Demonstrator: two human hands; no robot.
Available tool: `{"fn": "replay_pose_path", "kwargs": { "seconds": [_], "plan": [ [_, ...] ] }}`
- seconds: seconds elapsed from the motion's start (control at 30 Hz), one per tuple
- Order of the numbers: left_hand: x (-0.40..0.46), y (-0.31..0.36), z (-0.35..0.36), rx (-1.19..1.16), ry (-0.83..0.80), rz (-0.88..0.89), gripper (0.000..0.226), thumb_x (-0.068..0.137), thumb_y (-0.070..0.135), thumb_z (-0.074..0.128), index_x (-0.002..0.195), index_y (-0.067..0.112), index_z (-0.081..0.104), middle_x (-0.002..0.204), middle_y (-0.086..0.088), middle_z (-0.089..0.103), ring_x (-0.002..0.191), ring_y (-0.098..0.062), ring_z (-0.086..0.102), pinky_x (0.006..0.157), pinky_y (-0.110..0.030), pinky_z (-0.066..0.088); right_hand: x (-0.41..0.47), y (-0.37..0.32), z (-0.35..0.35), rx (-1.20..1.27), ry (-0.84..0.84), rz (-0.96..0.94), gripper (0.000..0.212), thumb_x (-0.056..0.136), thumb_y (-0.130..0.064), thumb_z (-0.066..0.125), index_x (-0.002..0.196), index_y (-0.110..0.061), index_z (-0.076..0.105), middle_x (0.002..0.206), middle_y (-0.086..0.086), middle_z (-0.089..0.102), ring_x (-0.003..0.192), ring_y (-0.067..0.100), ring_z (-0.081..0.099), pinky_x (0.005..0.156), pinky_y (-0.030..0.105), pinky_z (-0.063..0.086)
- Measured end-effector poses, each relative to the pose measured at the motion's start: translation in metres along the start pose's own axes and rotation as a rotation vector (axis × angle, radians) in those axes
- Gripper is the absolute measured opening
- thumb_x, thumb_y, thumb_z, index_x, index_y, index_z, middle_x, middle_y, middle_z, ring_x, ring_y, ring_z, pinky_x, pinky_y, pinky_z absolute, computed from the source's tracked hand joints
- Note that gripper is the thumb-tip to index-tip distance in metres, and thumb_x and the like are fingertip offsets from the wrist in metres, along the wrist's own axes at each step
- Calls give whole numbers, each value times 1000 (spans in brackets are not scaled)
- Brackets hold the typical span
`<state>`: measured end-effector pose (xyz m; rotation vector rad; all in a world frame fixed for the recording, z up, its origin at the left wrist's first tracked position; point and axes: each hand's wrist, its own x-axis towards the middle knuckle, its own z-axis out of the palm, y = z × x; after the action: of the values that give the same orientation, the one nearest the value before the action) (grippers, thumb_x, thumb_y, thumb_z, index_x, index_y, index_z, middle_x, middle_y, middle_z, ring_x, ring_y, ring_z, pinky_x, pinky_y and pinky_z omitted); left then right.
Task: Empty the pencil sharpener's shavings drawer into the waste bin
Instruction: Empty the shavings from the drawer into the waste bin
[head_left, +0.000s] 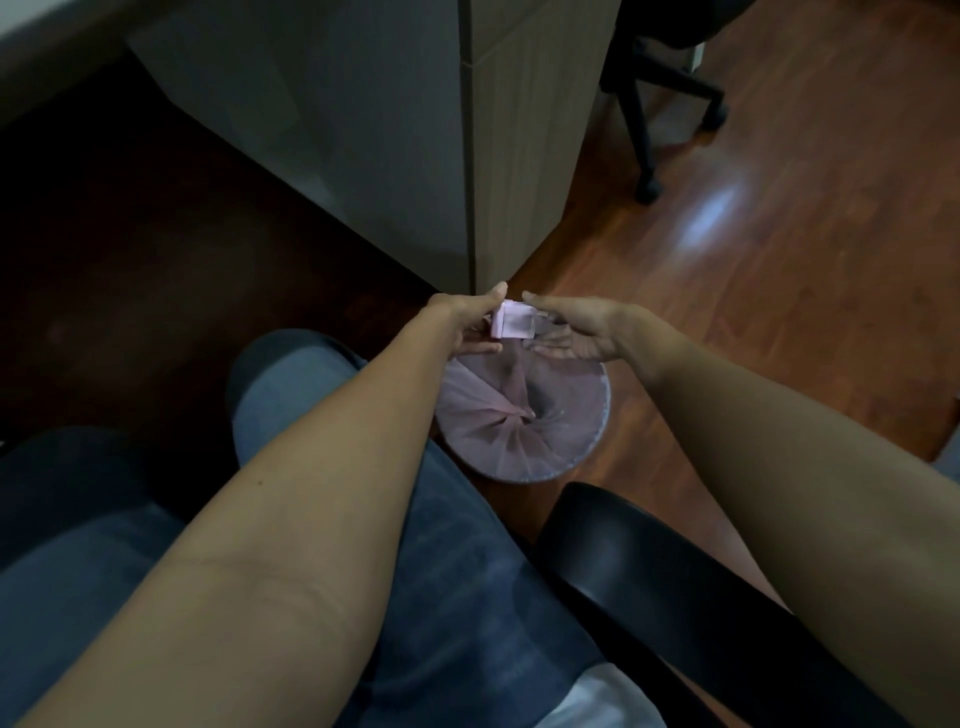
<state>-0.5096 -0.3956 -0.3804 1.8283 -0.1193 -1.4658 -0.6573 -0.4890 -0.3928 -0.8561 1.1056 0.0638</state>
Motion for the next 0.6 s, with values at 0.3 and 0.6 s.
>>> {"fn": "replay_pose_path", "kwargs": {
  "seconds": [0.3, 0.6],
  "plan": [
    [-5, 8, 2, 100, -6, 1, 49, 91, 49, 67, 112, 5, 66, 100, -15, 63, 78, -22, 68, 78, -35, 64, -12, -10, 3, -39, 24, 28, 80, 89, -42, 72, 150, -2, 36, 104, 17, 65, 82, 22, 72, 56, 27, 63],
    [-10, 10, 0, 136, -4, 14, 40, 93, 49, 65, 88, 9, 64, 95, -13, 62, 81, -21, 68, 76, -30, 63, -17, -11, 3, -20, 13, 16, 79, 88, -40, 74, 148, -3, 40, 104, 17, 65, 65, 21, 78, 55, 28, 61]
  ]
}}
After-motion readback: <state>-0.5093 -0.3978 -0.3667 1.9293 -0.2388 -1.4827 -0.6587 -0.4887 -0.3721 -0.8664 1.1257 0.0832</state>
